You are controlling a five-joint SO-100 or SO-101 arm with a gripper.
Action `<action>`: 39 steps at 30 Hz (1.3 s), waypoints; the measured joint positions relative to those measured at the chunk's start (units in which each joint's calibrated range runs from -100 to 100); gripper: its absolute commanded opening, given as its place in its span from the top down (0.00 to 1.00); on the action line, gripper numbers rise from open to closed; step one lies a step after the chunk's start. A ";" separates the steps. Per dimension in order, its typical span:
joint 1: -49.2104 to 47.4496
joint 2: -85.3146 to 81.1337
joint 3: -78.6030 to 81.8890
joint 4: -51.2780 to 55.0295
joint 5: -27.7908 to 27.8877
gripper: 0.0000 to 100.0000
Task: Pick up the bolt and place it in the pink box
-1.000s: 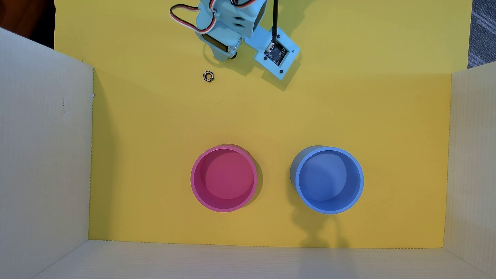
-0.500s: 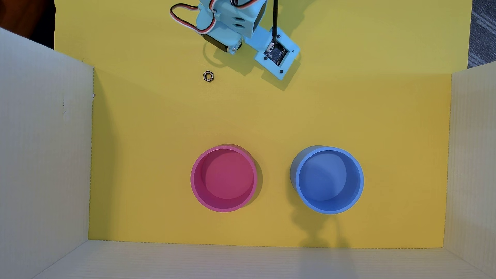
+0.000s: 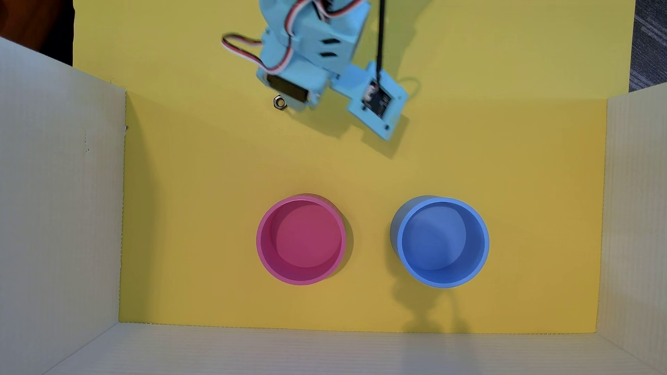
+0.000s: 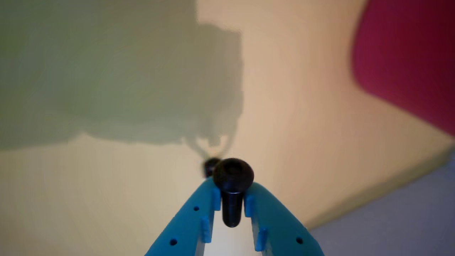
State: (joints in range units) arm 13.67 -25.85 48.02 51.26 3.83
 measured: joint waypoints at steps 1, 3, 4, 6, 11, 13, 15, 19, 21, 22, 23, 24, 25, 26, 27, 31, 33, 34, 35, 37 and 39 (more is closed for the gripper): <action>-0.36 0.00 -1.44 0.00 0.00 0.99; -1.31 0.34 -4.68 0.43 -0.63 0.99; -1.90 0.42 -6.49 1.20 -1.03 0.99; -3.21 0.93 -10.63 3.08 -1.51 0.99; -7.29 7.03 -24.14 8.99 -2.34 0.99; -8.38 10.85 -30.18 11.56 -2.39 0.99; -8.90 14.66 -35.95 13.70 -2.64 0.99; -8.82 21.86 -46.40 16.62 -2.74 0.99; -8.90 25.25 -50.90 17.56 -2.78 0.99; -8.97 26.86 -52.97 18.07 -2.78 0.99; -8.97 28.22 -55.05 18.50 -2.83 0.99; -8.97 29.75 -57.21 18.93 -2.83 0.99; -8.97 31.19 -59.37 19.36 -2.93 0.99; -8.97 32.71 -61.44 19.96 -3.22 0.99; -8.90 34.24 -63.60 20.47 -3.37 0.99; -8.75 40.25 -71.08 22.01 -3.57 0.99; -8.75 43.39 -74.14 22.01 -3.57 0.99; -8.75 45.08 -75.68 22.01 -3.57 0.99; -8.75 46.44 -76.85 22.01 -3.57 0.99; -8.75 48.90 -78.92 22.18 -3.57 0.99; -8.75 50.76 -80.45 22.36 -3.57 0.98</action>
State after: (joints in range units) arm 4.92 24.92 -32.43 73.62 0.27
